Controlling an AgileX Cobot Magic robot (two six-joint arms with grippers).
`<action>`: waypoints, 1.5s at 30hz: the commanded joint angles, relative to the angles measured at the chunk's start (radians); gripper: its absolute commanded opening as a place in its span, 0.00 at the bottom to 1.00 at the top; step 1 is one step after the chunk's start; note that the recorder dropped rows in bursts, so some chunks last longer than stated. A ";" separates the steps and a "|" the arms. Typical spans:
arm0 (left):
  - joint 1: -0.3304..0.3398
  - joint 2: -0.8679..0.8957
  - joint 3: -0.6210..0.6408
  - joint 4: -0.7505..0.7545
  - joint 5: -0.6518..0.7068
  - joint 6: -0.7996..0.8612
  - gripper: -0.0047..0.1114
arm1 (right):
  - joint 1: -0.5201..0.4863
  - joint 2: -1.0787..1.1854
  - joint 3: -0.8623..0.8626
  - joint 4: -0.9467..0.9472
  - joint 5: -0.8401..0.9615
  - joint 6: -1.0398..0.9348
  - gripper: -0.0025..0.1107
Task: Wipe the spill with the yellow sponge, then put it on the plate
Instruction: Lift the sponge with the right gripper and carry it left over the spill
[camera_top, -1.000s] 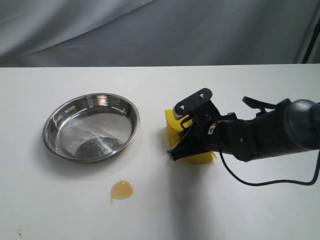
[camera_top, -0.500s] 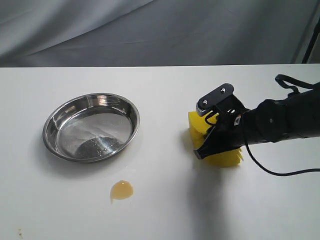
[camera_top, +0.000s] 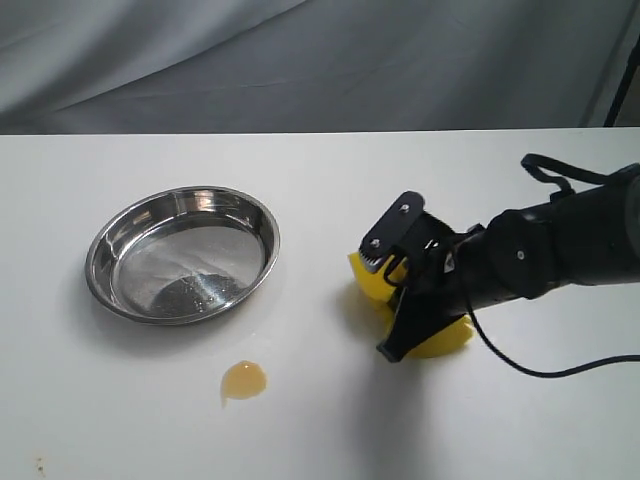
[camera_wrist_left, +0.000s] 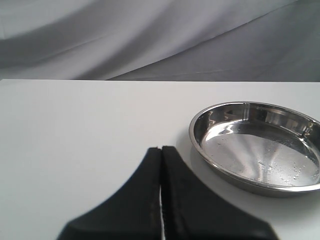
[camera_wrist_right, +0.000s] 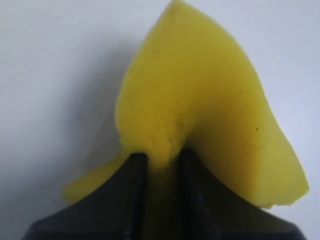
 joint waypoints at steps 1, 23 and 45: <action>0.002 -0.002 -0.006 0.002 -0.008 -0.009 0.04 | 0.115 0.009 0.008 -0.004 0.092 -0.028 0.02; 0.002 -0.002 -0.006 0.002 -0.008 -0.009 0.04 | 0.418 0.009 -0.168 0.056 0.199 -0.026 0.02; 0.002 -0.002 -0.006 0.002 -0.008 -0.009 0.04 | 0.507 0.035 -0.191 0.029 0.032 -0.045 0.02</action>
